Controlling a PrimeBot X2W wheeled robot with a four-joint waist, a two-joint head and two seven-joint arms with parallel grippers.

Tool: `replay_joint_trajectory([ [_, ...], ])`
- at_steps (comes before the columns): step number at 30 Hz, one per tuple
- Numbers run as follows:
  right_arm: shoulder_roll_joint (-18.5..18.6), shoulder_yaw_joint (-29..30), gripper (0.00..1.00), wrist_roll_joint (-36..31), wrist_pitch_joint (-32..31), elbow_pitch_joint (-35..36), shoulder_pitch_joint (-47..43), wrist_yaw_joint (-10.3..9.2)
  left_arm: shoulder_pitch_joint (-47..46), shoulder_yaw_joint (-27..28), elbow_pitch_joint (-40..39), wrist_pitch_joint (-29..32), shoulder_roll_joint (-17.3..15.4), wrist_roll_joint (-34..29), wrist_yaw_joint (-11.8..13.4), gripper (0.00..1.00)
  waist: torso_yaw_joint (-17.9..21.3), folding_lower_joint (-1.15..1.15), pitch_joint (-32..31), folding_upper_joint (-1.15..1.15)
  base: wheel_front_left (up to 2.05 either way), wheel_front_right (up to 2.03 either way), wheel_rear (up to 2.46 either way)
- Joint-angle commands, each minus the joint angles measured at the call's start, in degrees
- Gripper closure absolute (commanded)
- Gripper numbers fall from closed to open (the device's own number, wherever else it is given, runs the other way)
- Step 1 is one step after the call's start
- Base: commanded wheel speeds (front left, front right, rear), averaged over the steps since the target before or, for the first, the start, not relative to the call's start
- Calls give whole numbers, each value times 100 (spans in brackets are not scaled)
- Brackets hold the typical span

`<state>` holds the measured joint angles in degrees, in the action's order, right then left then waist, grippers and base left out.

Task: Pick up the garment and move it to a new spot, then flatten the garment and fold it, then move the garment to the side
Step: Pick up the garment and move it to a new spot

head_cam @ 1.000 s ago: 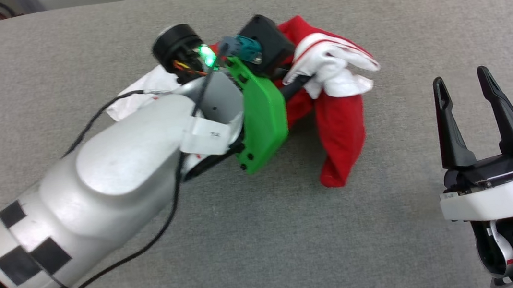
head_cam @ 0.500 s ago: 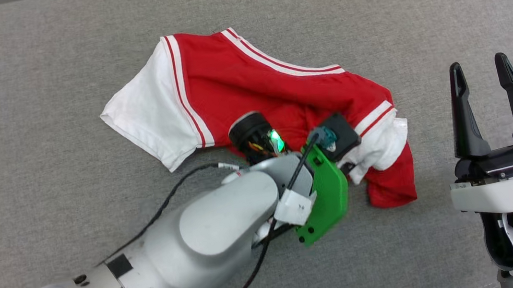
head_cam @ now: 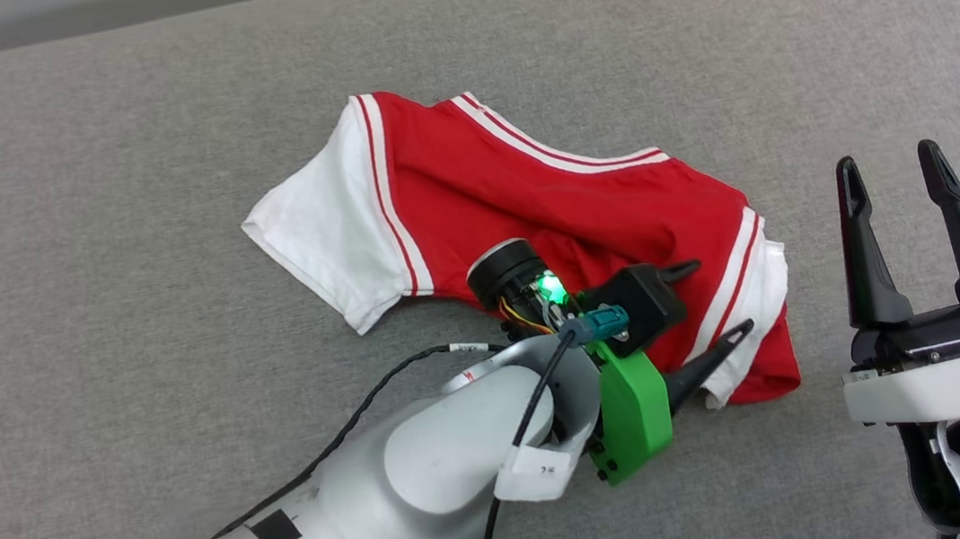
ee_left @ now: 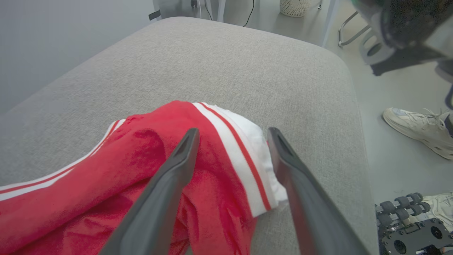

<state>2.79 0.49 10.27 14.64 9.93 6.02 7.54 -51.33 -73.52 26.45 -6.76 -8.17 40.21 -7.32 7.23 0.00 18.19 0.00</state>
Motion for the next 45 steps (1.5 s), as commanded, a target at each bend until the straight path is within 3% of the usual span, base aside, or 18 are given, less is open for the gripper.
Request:
replay_joint_trajectory([
  [1, 9, 26, 0, -37, 36, -29, -99, -5, -125, 32, 119, -273, 37, -138, -16, 0, -418, 0, -433, 0, 0, 0, 0],
  [5, 9, 62, 0, -70, 36, -61, -248, -5, -100, 270, 240, -707, 95, -269, 175, 0, -655, 0, -703, 0, 0, 0, 0],
  [6, 9, 125, 0, -90, 36, -103, -402, -5, 153, 986, -124, -818, -137, -598, 836, 0, -889, 0, -938, 0, 0, 0, 0],
  [10, 9, 174, 0, -104, 36, -137, -489, -5, 703, 1810, -714, -821, -498, -981, 1267, 0, -1007, 0, -1044, 0, 0, 0, 0],
  [16, 9, 211, 0, -118, 36, -213, -611, -5, 1777, 3015, -1317, -822, -923, -1402, 1688, 0, -1073, 0, -1212, 0, 0, 0, 0],
  [23, 9, 306, 0, -124, 36, -304, -741, -5, 3073, 4469, -1876, -823, -1041, -1855, 2013, 0, -1129, 0, -1382, 0, 0, 0, 0],
  [28, 9, 334, 0, -131, 36, -364, -828, -5, 3868, 5342, -2174, -823, -883, -2247, 2016, 0, -1153, 0, -1456, 0, 0, 0, 0],
  [30, 9, 358, 0, -138, 36, -441, -891, -5, 4353, 5754, -2285, -823, -708, -2545, 1828, 0, -1141, 0, -1497, 0, 0, 0, 0],
  [45, 9, 345, 0, -200, 36, -797, -1172, -5, 5142, 6580, -2226, -823, -22, -3270, 977, 0, -1064, 0, -1649, 0, 0, 0, 0],
])
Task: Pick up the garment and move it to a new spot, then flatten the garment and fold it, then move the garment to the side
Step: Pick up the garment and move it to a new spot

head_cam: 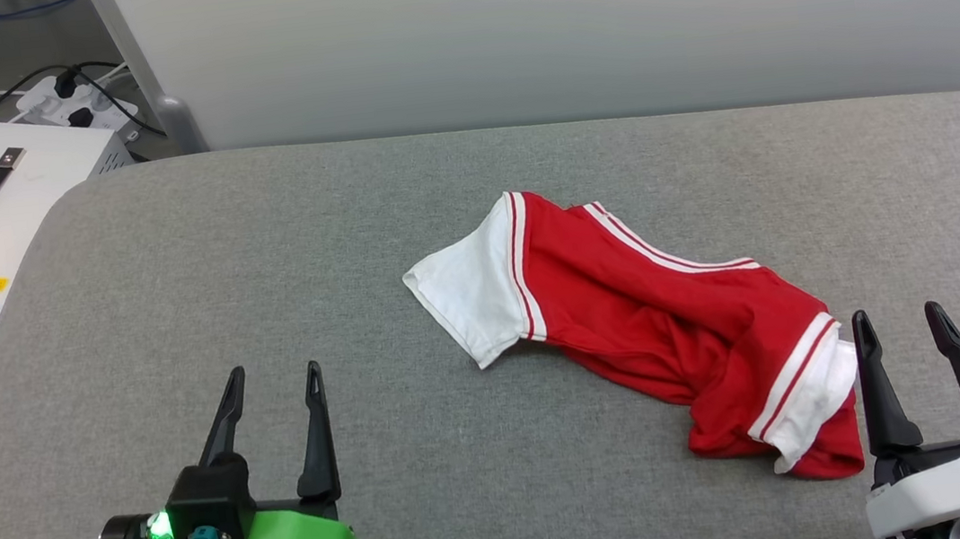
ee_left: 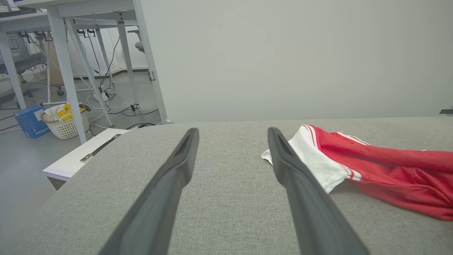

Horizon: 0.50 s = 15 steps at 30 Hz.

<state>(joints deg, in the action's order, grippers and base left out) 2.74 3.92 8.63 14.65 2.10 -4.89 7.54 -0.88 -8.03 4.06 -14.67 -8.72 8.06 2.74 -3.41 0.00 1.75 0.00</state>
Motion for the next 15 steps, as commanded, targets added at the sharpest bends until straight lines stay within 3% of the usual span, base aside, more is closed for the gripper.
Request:
replay_joint_trajectory([
  [1, 14, 0, 0, -38, 35, -27, -91, -5, 106, 62, 28, -32, 58, -83, -65, 0, 2, 0, -11, 0, 0, 0, 0],
  [15, 14, -55, 0, -57, 35, -168, -132, -5, 199, 443, 141, -32, 306, -362, -403, 0, 12, 0, -88, 0, 0, 0, 0],
])
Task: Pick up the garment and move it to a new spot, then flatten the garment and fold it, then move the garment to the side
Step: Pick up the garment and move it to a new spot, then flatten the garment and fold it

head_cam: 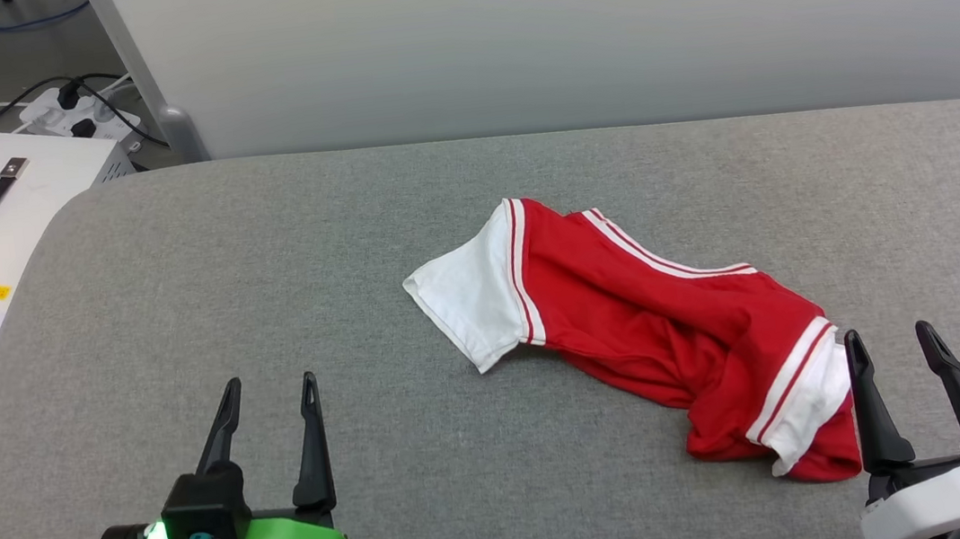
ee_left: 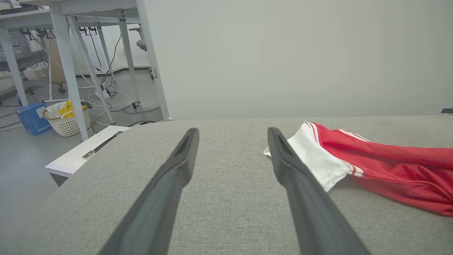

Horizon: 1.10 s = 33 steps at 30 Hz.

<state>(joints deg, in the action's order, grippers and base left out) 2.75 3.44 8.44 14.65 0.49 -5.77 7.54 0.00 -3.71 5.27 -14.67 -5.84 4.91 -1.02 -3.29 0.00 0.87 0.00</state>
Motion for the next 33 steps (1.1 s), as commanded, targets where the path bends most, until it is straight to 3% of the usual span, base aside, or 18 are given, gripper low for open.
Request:
replay_joint_trajectory([
  [1, 12, -15, 0, -41, 35, -11, -44, -5, 113, 31, 24, -32, 29, -63, -43, 0, 0, 0, -1, 0, 0, 0, 0],
  [14, 12, 83, 0, -60, 35, -3, 108, -5, 93, 186, 60, -33, 112, -191, -188, 0, 21, 0, 85, 0, 0, 0, 0],
  [24, 22, 428, 0, -479, 35, 313, 1574, -5, -133, 250, -14, -33, 160, -250, -242, 0, -11, 0, 435, 0, 0, 0, 0],
  [28, 533, 63, 0, -338, 35, 61, 2365, -5, -254, 247, -53, -33, 181, -258, -268, 0, -73, 0, 631, 0, 0, 0, 0],
  [33, 1637, -913, 0, 59, -303, -710, 3360, -5, -379, 242, -89, -33, 207, -252, -287, 0, -157, 0, 898, 0, 0, 0, 0],
])
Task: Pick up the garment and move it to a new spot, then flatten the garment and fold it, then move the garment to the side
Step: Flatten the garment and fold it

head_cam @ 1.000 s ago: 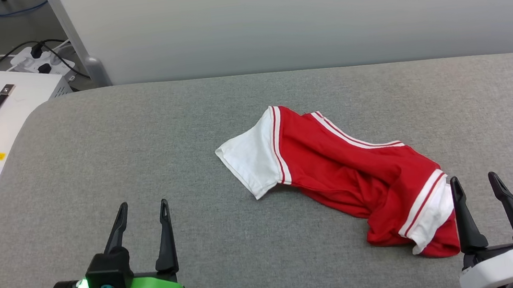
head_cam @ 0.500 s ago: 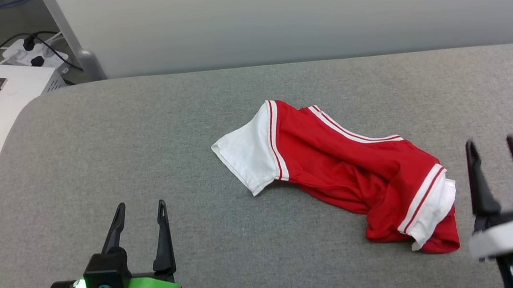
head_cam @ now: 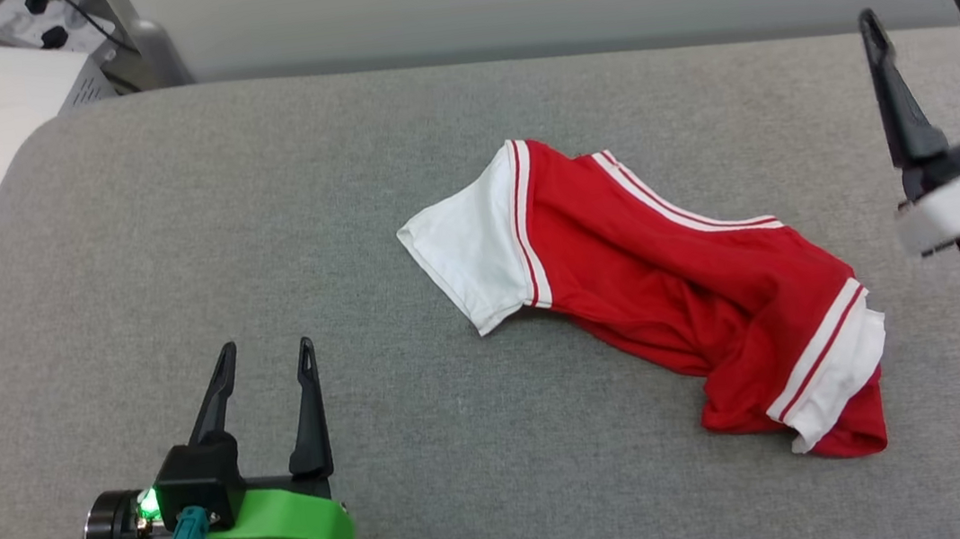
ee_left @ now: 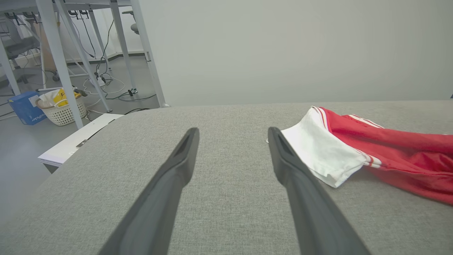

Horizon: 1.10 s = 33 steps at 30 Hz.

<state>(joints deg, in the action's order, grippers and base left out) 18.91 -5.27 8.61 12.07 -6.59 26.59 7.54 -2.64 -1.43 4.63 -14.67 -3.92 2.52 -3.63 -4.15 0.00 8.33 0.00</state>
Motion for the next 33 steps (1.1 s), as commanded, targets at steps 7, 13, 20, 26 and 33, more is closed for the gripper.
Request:
replay_joint_trajectory([
  [7, 1527, -2167, 0, 1415, -2307, -253, 1459, -5, -340, -6, -133, -33, 55, 14, -36, 0, -205, 0, 542, 0, 0, 0, 0],
  [13, 2444, -3641, 0, 2961, -4615, -36, 2167, -5, -548, -68, -260, -33, 84, 78, -21, 0, -332, 0, 882, 0, 0, 0, 0],
  [20, 2612, -4467, 0, 3675, -5732, -563, 2804, -5, -924, -328, -328, -33, 101, 309, 54, 0, -615, 0, 1504, 0, 0, 0, 0],
  [26, 2551, -5187, 0, 3615, -5685, -1175, 2801, -5, -1097, -485, -305, -33, 103, 464, 154, 0, -792, 0, 1748, 0, 0, 0, 0],
  [33, 2433, -5793, 100, 3989, -4795, -1577, 2883, -5, -1047, -422, -210, -33, 103, 445, 193, 0, -735, 0, 1542, 0, 0, 0, 0],
])
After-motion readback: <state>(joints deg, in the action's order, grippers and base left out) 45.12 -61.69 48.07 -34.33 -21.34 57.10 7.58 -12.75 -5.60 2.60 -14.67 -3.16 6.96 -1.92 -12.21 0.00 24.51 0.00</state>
